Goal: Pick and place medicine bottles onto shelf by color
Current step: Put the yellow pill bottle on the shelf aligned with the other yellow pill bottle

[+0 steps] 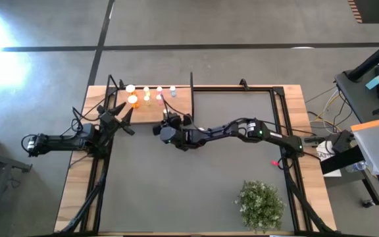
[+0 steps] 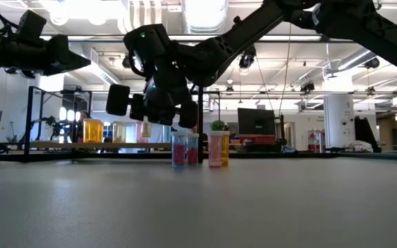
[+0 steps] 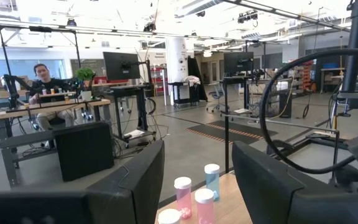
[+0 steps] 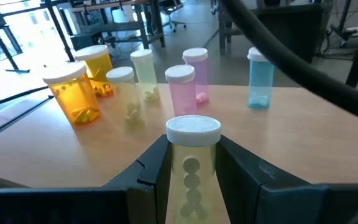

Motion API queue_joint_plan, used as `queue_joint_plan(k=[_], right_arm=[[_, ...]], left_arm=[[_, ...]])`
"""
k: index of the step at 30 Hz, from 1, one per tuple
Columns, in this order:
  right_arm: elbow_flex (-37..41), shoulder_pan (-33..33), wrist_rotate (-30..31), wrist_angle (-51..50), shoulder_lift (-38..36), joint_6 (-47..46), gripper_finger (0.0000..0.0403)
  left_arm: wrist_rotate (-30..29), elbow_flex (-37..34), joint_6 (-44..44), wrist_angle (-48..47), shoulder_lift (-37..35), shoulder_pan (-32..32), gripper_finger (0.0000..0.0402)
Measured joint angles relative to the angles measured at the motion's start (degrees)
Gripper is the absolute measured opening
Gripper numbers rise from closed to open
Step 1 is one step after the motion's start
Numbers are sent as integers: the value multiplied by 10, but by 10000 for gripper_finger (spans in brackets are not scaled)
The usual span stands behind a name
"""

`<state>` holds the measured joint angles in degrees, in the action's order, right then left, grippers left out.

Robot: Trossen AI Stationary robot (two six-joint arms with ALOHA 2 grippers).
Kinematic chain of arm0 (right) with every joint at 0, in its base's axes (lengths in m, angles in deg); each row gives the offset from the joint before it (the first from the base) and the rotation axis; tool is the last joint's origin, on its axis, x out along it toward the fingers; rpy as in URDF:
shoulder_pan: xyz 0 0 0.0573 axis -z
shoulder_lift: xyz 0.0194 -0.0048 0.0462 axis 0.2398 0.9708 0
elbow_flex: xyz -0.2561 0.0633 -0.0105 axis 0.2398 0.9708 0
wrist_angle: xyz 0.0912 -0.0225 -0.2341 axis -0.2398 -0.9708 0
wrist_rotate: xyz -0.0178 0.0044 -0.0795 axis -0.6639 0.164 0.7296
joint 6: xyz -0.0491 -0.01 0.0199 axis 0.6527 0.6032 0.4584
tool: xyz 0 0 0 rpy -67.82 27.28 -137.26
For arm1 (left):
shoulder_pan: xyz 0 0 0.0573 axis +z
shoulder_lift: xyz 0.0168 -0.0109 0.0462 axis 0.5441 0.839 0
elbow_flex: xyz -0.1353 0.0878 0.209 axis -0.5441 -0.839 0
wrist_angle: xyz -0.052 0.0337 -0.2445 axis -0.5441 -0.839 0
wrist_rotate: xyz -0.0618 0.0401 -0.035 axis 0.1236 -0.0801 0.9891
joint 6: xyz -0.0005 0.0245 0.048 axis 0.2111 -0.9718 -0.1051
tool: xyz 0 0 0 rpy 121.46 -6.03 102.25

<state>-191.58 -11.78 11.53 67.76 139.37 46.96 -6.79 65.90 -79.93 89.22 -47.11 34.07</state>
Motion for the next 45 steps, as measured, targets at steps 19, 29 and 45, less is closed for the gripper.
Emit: queue_joint_plan(k=[19, 29, 45], right_arm=[[0, 7, -12, -3, 0, 9, 114], [0, 10, -12, -3, 0, 10, 119], [0, 20, -14, -3, 0, 10, 121]], left_arm=[[0, 0, 0, 0, 0, 0, 173], [0, 0, 0, 0, 0, 0, 173], [0, 0, 0, 0, 0, 0, 173]])
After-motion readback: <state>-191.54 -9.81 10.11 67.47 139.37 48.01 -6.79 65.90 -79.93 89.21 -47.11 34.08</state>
